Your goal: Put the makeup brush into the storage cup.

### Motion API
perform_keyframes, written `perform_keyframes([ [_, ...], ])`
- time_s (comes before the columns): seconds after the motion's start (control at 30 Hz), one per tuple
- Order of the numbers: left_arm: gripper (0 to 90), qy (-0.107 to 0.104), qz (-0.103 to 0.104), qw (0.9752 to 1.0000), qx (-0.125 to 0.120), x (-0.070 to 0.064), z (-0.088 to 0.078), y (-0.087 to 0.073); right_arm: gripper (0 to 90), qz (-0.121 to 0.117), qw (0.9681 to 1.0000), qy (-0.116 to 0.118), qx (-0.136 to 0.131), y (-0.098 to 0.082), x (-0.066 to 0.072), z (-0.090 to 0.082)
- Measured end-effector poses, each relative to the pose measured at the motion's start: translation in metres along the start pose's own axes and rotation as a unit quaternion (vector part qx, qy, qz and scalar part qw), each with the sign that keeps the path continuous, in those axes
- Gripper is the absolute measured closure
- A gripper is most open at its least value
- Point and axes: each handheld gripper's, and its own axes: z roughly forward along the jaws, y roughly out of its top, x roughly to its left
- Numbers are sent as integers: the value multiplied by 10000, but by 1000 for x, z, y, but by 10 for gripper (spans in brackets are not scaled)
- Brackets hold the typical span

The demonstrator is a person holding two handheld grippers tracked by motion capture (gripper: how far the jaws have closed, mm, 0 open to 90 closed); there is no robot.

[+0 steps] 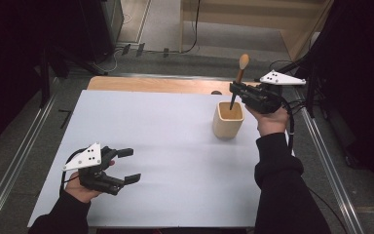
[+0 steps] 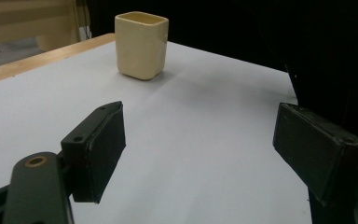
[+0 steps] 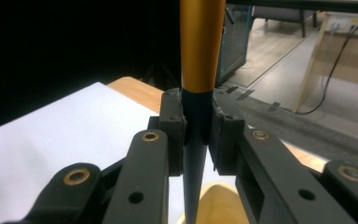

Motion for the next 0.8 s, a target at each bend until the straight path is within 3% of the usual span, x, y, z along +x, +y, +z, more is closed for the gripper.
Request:
perform_keyframes([
  [0.3,178,-24,-25,10000,22,1,0,-1,786,-2,9995,-331,8,-6,-14,10],
  [0.67,178,-53,14,10000,3,1,0,-1,786,201,9985,-500,17,-29,-21,25],
  [0.8,179,-48,13,10000,-3,1,-1,-1,786,242,9982,-527,171,-38,-23,29],
])
